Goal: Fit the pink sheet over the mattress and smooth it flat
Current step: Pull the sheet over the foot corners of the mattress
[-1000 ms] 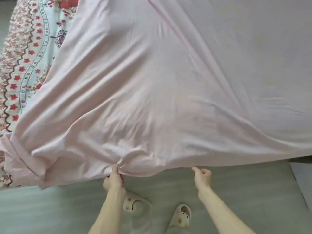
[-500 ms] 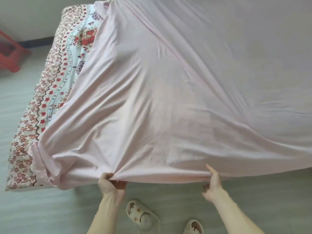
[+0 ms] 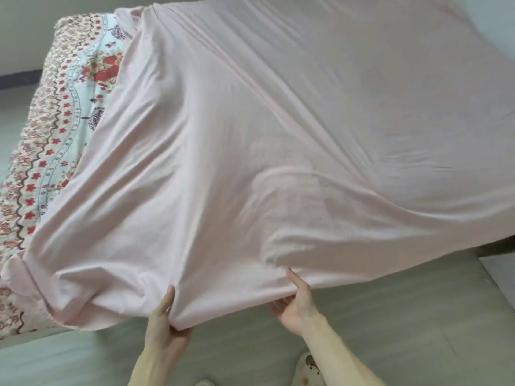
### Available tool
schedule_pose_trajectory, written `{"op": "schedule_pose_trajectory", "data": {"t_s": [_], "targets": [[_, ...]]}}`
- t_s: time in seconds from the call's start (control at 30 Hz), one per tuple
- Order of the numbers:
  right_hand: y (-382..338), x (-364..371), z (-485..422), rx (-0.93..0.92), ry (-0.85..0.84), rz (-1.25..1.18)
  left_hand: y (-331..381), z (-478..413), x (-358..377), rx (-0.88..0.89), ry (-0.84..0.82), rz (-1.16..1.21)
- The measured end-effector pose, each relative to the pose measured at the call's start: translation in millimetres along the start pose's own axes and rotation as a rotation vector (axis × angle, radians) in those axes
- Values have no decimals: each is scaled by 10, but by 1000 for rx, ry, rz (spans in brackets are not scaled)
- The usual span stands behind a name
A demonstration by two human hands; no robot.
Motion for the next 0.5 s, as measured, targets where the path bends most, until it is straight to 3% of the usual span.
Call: {"op": "schedule_pose_trajectory", "data": {"t_s": [0.17, 0.37, 0.43, 0.5], "targets": [[316, 267, -31, -103, -84, -162, 102, -148, -390, 53, 59, -83], [932, 338, 58, -170, -179, -234, 368, -114, -874, 50, -114, 4], [1228, 102, 26, -195, -31, -158, 363, -115, -1144, 20, -87, -45], [1549, -190, -52, -214, 227, -71, 282, -94, -1529, -29, 93, -258]]}}
Point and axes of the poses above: each hand's wrist, its own z-axis away from the middle knuckle, its own x-axis out of the palm, y = z × x, the point moved 4 cm from there along -z, towards the middle knuckle, and after that the axes turned 2 degrees about -y, right-handed, at the moved point
